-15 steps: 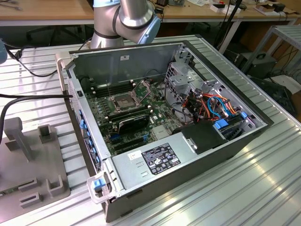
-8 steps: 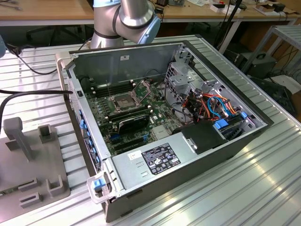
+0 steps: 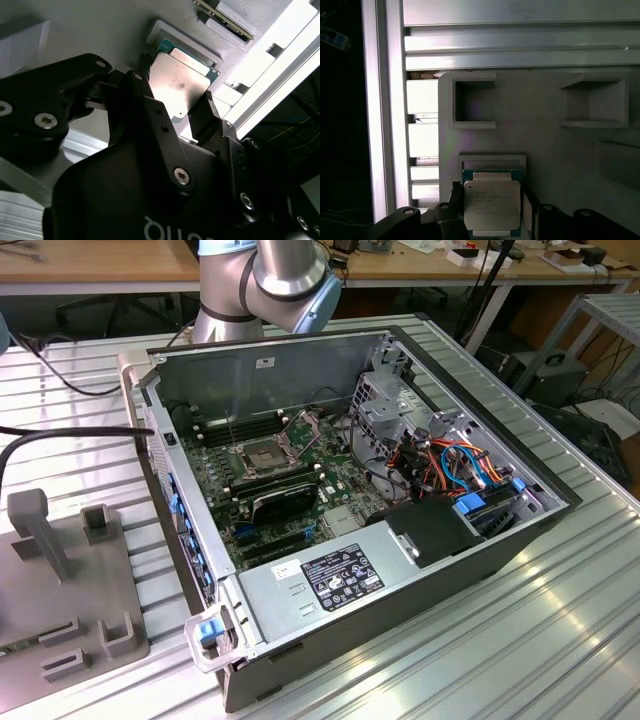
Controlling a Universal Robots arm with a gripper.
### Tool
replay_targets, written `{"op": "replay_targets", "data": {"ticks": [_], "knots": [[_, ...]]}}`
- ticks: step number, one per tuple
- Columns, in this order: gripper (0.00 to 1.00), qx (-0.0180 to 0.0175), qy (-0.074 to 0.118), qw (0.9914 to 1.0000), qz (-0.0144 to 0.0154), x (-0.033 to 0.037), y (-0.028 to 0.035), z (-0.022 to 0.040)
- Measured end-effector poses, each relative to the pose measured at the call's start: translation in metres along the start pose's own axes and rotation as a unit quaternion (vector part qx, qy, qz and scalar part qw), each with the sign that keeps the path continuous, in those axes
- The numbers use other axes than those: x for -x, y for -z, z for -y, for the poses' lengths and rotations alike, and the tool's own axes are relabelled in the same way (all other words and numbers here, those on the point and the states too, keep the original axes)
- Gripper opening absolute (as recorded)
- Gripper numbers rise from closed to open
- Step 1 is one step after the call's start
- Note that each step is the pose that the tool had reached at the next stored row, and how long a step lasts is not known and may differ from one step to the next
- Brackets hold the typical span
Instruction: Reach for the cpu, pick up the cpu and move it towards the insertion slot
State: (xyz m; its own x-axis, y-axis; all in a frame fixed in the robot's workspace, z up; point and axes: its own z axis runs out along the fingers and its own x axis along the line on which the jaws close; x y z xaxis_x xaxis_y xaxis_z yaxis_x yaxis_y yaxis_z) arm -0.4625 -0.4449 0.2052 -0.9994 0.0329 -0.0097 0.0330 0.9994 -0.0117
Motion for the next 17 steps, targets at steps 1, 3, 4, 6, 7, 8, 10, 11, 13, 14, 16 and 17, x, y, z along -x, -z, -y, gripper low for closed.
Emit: {"op": "replay_targets", "data": {"ticks": [1, 3, 4, 6, 7, 8, 10, 11, 13, 14, 16, 17], "knots": [[0.55, 0.0000, 0.000, 1.00000, 0.0001, 0.0000, 0.0012, 0.0000], [0.55, 0.0001, 0.000, 1.00000, 0.0002, 0.0001, 0.0022, 0.0000], [0.55, 0.0000, 0.000, 1.00000, 0.0000, 0.0000, 0.0030, 0.0000], [0.55, 0.0000, 0.000, 1.00000, 0.0001, 0.0001, 0.0042, 0.0000], [0.55, 0.0001, 0.000, 1.00000, 0.0001, 0.0001, 0.0047, 0.0000], [0.55, 0.0000, 0.000, 1.00000, 0.0001, 0.0001, 0.0052, 0.0000], [0.55, 0.0001, 0.000, 1.00000, 0.0002, 0.0001, 0.0060, 0.0000], [0.55, 0.0000, 0.000, 1.00000, 0.0000, 0.0001, 0.0067, 0.0000], [0.55, 0.0000, 0.000, 1.00000, 0.0001, 0.0001, 0.0103, 0.0001], [0.55, 0.0000, 0.000, 1.00000, 0.0001, 0.0001, 0.0115, 0.0001], [0.55, 0.0000, 0.000, 1.00000, 0.0001, 0.0002, 0.0144, 0.0002], [0.55, 0.0000, 0.000, 1.00000, 0.0000, 0.0002, 0.0159, 0.0002]]}}
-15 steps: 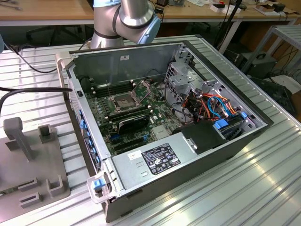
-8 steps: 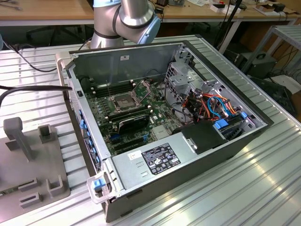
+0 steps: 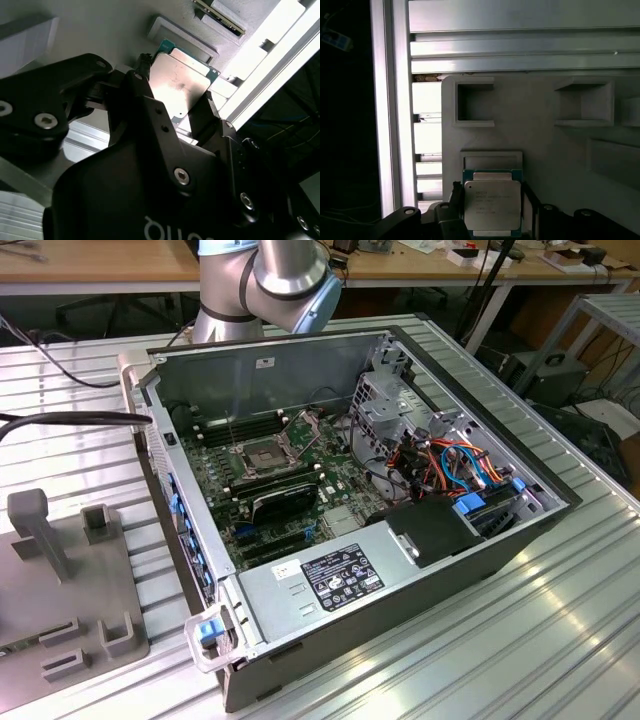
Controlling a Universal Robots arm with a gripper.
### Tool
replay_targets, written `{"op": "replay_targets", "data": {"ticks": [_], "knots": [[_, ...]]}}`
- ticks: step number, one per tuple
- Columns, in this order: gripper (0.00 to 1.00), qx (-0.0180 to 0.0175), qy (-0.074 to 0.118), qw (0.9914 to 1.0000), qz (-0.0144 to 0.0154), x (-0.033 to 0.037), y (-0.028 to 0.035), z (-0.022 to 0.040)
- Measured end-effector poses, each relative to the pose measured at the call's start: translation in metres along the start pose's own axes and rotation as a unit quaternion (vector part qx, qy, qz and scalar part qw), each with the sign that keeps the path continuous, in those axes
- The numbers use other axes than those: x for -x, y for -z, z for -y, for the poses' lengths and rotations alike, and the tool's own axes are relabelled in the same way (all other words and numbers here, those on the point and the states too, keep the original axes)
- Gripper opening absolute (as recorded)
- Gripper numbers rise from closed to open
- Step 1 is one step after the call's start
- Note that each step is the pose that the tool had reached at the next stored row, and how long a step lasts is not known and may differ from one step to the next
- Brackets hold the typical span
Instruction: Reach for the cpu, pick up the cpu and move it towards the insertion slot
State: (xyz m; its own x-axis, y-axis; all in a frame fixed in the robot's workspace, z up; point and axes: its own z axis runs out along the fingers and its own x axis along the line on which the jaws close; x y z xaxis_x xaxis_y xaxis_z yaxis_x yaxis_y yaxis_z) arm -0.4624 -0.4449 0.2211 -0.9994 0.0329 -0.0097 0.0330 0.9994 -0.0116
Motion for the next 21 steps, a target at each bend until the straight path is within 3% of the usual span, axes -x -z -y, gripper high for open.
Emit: {"op": "replay_targets", "data": {"ticks": [14, 17, 19, 21], "knots": [[0.55, 0.0000, 0.000, 1.00000, 0.0000, 0.0002, 0.0224, 0.0003], [0.55, -0.0002, 0.000, 1.00000, 0.0002, 0.0003, 0.0227, 0.0000], [0.55, -0.0027, 0.000, 1.00000, 0.0002, 0.0002, 0.0228, -0.0029], [0.55, -0.0030, 0.000, 1.00000, 0.0002, 0.0001, 0.0228, -0.0050]]}}
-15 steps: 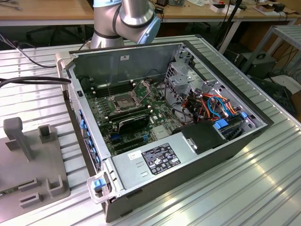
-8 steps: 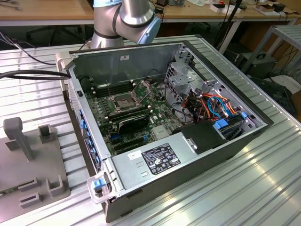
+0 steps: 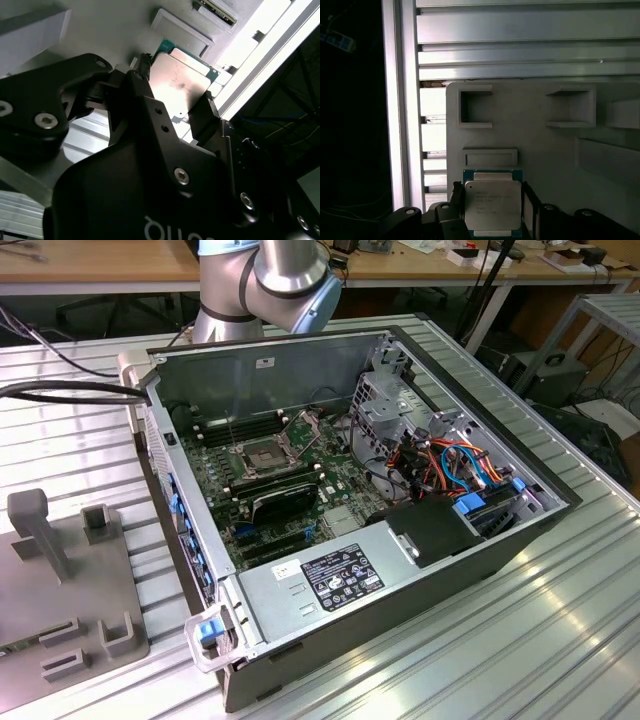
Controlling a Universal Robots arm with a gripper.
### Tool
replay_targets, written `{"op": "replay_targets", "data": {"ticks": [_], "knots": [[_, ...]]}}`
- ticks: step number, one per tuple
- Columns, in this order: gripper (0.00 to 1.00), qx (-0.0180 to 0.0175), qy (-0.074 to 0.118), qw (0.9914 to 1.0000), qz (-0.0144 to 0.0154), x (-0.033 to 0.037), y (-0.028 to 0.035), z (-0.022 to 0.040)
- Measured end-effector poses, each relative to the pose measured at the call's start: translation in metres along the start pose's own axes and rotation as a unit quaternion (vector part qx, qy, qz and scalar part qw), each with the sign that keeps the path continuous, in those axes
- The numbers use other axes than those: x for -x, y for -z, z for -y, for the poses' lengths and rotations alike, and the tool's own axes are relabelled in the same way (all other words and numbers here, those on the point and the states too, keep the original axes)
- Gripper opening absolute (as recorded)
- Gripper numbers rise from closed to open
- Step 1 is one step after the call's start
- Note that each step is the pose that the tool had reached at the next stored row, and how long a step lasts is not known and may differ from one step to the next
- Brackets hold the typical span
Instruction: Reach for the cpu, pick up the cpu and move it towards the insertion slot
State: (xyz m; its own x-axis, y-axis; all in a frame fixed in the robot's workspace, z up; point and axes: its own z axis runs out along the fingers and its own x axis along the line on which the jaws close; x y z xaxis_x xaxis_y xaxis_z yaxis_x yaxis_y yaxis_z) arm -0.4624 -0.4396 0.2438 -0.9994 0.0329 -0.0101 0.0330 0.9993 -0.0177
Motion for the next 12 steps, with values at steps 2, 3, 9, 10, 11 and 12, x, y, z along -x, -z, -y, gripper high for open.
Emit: {"op": "replay_targets", "data": {"ticks": [2, 3, 9, 10, 11, 12], "knots": [[0.55, -0.0001, 0.000, 1.00000, 0.0000, -0.0001, 0.0022, -0.0034], [0.55, -0.0002, 0.000, 1.00000, 0.0000, -0.0002, 0.0046, -0.0039], [0.55, -0.0001, 0.000, 1.00000, 0.0001, 0.0001, 0.0196, -0.0048], [0.55, -0.0001, 0.000, 1.00000, 0.0001, 0.0001, 0.0223, -0.0048], [0.55, -0.0001, 0.000, 1.00000, 0.0001, 0.0001, 0.0244, -0.0049], [0.55, -0.0001, 0.000, 1.00000, 0.0001, 0.0001, 0.0263, -0.0049]]}}
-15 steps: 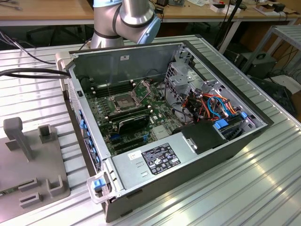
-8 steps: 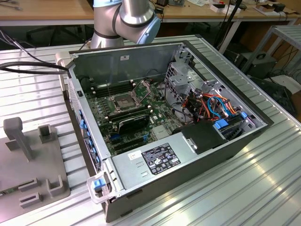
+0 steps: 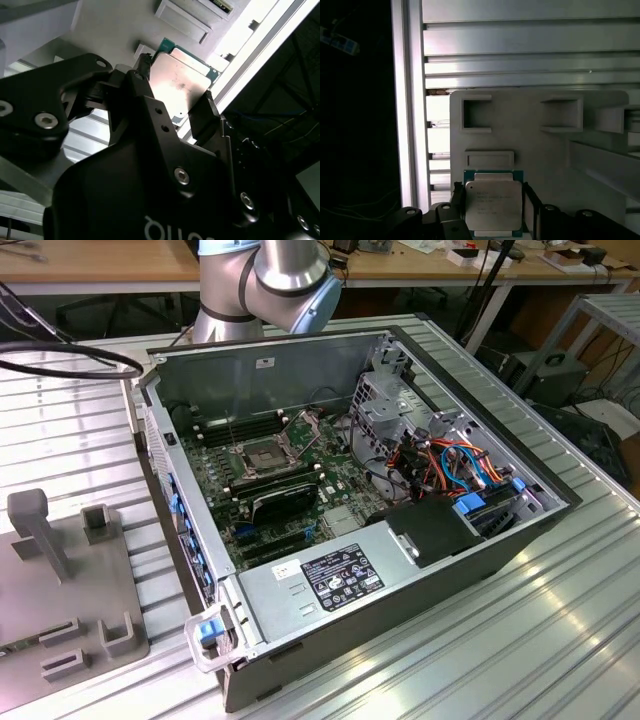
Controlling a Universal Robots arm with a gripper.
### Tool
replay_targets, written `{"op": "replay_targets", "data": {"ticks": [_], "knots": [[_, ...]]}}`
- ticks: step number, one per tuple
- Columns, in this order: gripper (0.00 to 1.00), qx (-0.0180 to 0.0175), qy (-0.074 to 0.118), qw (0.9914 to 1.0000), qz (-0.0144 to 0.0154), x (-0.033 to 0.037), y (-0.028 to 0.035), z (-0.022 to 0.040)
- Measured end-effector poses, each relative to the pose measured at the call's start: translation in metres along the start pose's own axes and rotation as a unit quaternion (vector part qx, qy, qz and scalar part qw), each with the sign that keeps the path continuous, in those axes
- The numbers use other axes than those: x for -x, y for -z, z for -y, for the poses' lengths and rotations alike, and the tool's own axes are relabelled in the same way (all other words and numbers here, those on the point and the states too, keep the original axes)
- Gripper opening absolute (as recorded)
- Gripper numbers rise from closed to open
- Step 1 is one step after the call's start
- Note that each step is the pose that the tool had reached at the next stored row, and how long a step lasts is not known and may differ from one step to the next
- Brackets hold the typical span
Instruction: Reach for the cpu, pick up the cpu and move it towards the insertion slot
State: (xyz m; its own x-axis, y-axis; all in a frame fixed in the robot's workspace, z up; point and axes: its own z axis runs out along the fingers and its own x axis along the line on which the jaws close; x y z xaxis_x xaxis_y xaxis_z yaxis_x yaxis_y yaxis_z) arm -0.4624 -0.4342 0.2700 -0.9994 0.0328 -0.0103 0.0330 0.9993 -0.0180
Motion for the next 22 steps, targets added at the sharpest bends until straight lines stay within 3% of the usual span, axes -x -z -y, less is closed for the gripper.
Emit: {"op": "replay_targets", "data": {"ticks": [16, 22], "knots": [[0.55, -0.0006, 0.000, 1.00000, 0.0009, 0.0003, 0.0336, -0.0002], [0.55, -0.0010, 0.000, 1.00000, 0.0015, 0.0004, 0.0404, -0.0002]]}}
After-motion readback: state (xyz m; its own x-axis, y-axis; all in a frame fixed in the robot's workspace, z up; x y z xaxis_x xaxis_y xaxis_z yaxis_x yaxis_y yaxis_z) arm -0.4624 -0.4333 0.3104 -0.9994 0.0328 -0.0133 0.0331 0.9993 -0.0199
